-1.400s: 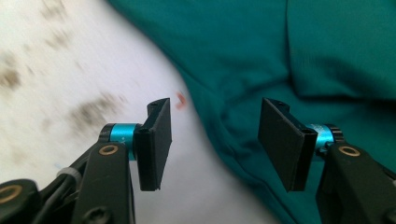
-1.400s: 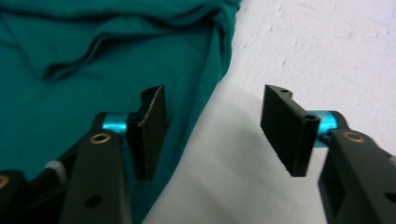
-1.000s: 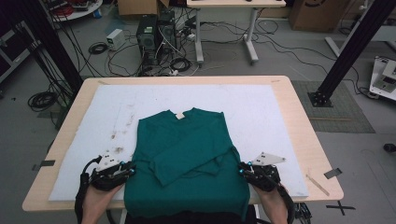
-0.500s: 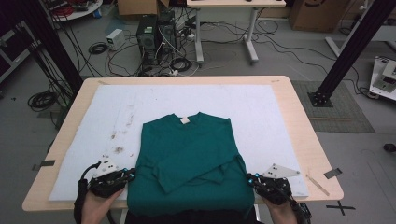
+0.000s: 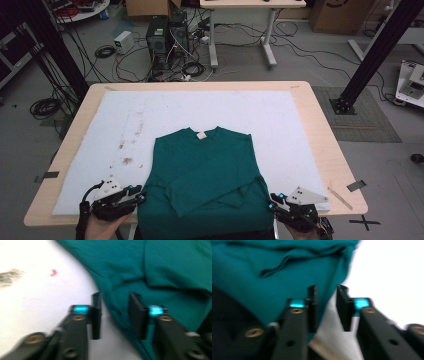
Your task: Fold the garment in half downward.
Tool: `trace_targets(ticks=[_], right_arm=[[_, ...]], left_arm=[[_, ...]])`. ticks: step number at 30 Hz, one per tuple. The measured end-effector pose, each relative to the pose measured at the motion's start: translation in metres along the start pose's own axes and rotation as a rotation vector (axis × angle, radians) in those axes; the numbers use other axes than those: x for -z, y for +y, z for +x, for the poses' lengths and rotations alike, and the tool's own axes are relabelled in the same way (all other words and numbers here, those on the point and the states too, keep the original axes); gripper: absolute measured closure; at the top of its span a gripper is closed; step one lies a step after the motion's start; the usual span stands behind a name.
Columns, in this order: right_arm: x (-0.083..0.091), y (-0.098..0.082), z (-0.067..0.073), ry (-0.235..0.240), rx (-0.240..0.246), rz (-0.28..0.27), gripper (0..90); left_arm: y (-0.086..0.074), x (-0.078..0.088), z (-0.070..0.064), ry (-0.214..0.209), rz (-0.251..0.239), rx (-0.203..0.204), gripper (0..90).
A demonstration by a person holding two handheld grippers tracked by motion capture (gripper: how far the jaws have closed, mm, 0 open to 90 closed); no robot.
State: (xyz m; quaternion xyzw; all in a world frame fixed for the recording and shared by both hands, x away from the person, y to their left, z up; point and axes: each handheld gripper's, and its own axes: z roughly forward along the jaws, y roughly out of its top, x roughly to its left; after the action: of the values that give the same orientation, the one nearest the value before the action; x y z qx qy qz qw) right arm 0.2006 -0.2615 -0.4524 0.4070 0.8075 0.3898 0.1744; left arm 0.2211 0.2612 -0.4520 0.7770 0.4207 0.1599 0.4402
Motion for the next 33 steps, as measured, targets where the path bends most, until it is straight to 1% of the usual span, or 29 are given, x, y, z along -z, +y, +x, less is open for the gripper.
trace_targets(ticks=[1, 2, 3, 4, 5, 6, 7, 8, 9, 10, 13, 16, 19, 20, 21, 22, 23, 24, 25, 26, 28, 29, 31, 33], right_arm=[[-0.002, 0.002, -0.002, -0.037, -0.014, -0.010, 56.0], [-0.006, 0.004, -0.004, -0.072, -0.020, -0.018, 55.4], [-0.010, 0.007, -0.006, -0.077, -0.021, -0.011, 55.7], [-0.015, 0.009, -0.008, -0.069, -0.021, -0.005, 57.2], [-0.019, 0.011, -0.008, -0.069, -0.011, 0.000, 60.9], [-0.023, 0.012, -0.007, -0.055, -0.009, 0.010, 66.2], [-0.024, 0.013, -0.006, -0.039, 0.003, 0.000, 74.5], [-0.025, 0.013, -0.004, -0.027, 0.015, -0.002, 80.3], [-0.025, 0.013, -0.003, -0.018, 0.031, -0.007, 84.1], [-0.024, 0.011, -0.003, -0.014, 0.029, -0.010, 86.7], [-0.019, 0.006, -0.004, 0.011, 0.005, -0.014, 88.4], [-0.009, 0.000, -0.004, 0.033, 0.003, -0.001, 88.4], [-0.001, -0.006, -0.001, 0.054, 0.002, 0.005, 87.8], [0.000, -0.007, -0.001, 0.054, 0.000, 0.001, 84.4], [0.001, -0.008, -0.002, 0.040, 0.010, -0.011, 75.1], [0.002, -0.008, -0.002, 0.030, -0.005, -0.018, 68.9], [0.002, -0.006, -0.005, 0.025, -0.006, -0.035, 61.2], [0.002, -0.004, -0.008, 0.010, -0.022, -0.051, 51.0], [0.002, 0.000, -0.010, -0.006, -0.035, -0.062, 48.2], [0.001, 0.004, -0.013, -0.005, -0.023, -0.077, 47.5], [-0.002, 0.012, -0.017, -0.021, -0.029, -0.099, 39.6], [-0.004, 0.016, -0.019, -0.027, -0.023, -0.113, 38.2], [-0.008, 0.024, -0.025, -0.033, -0.020, -0.133, 34.2], [-0.014, 0.031, -0.031, -0.037, -0.036, -0.133, 30.4]], left_arm=[[0.002, -0.002, 0.002, 0.007, 0.001, 0.002, 57.0], [0.003, -0.005, 0.002, 0.005, 0.010, 0.002, 56.9], [0.005, -0.008, 0.002, 0.005, 0.022, -0.001, 57.1], [0.006, -0.012, 0.001, 0.007, 0.035, -0.013, 58.0], [0.006, -0.014, -0.001, 0.019, 0.041, -0.031, 61.4], [0.006, -0.014, -0.003, 0.039, 0.040, -0.043, 64.2], [0.005, -0.014, -0.003, 0.031, 0.037, -0.048, 71.1], [0.004, -0.013, -0.002, 0.005, 0.034, -0.046, 81.2], [0.003, -0.012, -0.003, 0.000, 0.029, -0.045, 84.0], [0.001, -0.011, -0.004, -0.003, 0.025, -0.046, 86.1], [-0.003, -0.006, -0.005, -0.018, 0.026, -0.047, 86.9], [-0.007, -0.001, -0.008, -0.049, 0.028, -0.048, 86.9], [-0.009, 0.002, -0.009, -0.070, 0.031, -0.051, 86.5], [-0.009, 0.002, -0.009, -0.078, 0.029, -0.049, 83.9], [-0.007, 0.003, -0.006, -0.088, 0.019, -0.043, 74.8], [-0.004, 0.003, -0.004, -0.102, 0.004, -0.036, 65.7], [0.001, 0.003, -0.001, -0.106, -0.006, -0.033, 59.0], [0.006, 0.003, 0.002, -0.102, -0.017, -0.039, 56.0], [0.012, 0.002, 0.005, -0.096, -0.034, -0.048, 53.5], [0.018, 0.001, 0.008, -0.092, -0.043, -0.052, 51.9], [0.031, -0.003, 0.014, -0.089, -0.057, -0.052, 48.7], [0.037, -0.006, 0.017, -0.081, -0.063, -0.052, 46.9], [0.051, -0.014, 0.025, -0.070, -0.059, -0.054, 44.7], [0.065, -0.024, 0.032, -0.052, -0.045, -0.060, 42.3]])
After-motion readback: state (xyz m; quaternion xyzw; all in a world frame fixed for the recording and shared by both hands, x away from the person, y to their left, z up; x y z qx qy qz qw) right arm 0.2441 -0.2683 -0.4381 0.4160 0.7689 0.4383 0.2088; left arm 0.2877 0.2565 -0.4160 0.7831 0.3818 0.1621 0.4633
